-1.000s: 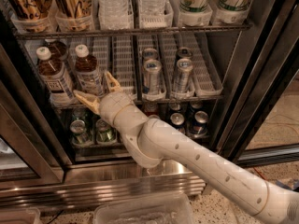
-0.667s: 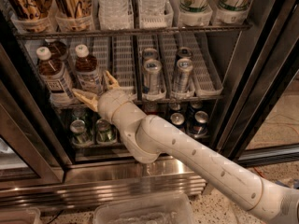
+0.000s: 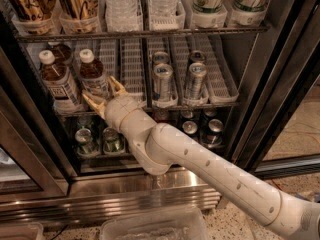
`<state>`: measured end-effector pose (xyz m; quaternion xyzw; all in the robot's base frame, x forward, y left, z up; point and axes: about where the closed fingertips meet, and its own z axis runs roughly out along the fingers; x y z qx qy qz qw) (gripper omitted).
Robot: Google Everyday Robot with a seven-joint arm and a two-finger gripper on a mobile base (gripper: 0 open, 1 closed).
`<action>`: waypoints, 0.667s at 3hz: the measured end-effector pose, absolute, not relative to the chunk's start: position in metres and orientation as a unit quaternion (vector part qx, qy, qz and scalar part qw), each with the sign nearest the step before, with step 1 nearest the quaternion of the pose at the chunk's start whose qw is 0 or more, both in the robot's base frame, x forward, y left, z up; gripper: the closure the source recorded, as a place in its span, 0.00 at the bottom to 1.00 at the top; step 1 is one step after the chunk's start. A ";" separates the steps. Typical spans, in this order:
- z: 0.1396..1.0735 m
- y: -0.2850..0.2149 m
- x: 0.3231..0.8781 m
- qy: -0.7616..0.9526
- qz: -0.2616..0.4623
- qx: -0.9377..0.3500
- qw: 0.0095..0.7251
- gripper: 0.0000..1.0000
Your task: Pick blue plastic bottle from middle shelf of fridge
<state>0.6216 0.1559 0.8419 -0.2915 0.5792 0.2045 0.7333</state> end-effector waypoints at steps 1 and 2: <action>0.842 0.156 0.622 0.579 0.205 -0.292 0.733 0.93; 0.845 0.153 0.632 0.563 0.213 -0.303 0.738 1.00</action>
Offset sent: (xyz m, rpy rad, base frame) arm 0.0410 -0.0154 0.0095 0.0083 -0.1180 0.1349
